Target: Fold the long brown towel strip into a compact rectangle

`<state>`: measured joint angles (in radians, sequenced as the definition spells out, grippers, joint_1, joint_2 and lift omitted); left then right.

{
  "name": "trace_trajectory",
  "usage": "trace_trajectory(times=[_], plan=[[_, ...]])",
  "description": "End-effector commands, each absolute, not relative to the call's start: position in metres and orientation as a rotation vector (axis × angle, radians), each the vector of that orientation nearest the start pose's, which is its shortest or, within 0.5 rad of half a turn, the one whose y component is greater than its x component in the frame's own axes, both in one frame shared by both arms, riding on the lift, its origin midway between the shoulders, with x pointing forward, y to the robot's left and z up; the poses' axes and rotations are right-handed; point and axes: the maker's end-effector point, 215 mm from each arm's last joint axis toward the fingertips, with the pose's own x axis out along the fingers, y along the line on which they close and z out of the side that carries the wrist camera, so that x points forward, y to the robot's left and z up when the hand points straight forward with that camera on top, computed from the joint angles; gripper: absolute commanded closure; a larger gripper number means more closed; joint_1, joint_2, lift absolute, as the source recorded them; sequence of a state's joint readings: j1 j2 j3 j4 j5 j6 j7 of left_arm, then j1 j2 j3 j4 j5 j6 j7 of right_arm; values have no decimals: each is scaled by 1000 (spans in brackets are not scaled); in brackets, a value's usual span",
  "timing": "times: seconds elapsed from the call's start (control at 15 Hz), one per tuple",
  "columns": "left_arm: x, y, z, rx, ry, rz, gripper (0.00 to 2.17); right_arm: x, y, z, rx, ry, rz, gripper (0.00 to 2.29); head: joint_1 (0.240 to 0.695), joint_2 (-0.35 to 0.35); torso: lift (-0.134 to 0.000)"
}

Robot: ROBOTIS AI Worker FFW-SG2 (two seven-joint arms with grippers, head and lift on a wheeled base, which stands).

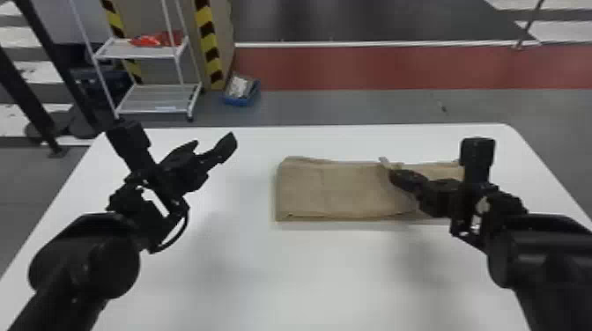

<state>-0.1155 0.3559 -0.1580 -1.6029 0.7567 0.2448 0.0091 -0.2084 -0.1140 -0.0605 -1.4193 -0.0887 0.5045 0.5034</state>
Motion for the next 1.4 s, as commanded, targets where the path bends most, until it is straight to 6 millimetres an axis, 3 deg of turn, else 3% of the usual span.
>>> trace_trajectory(times=[0.0, 0.13, 0.4, 0.6, 0.87, 1.27, 1.33], plan=[[618, 226, -335, -370, 186, -214, 83, 614, -217, -428, 115, 405, 386, 502, 695, 20, -128], [618, 226, -336, -368, 187, -215, 83, 612, -233, -430, 121, 399, 350, 171, 695, 12, -128], [618, 226, -337, -367, 188, -214, 83, 603, -247, -442, 128, 430, 324, 144, 695, -8, -128], [618, 227, -338, -367, 190, -213, 83, 607, -247, -439, 130, 435, 324, 154, 695, -17, -128], [614, 226, -344, -370, 200, -213, 83, 611, -243, -441, 126, 456, 331, 458, 695, -18, -128], [614, 231, -343, -375, 196, -212, 83, 611, -239, -449, 140, 488, 341, 687, 695, -10, -128], [613, 232, -344, -375, 197, -210, 83, 611, -238, -449, 144, 487, 346, 822, 695, -7, -128]])
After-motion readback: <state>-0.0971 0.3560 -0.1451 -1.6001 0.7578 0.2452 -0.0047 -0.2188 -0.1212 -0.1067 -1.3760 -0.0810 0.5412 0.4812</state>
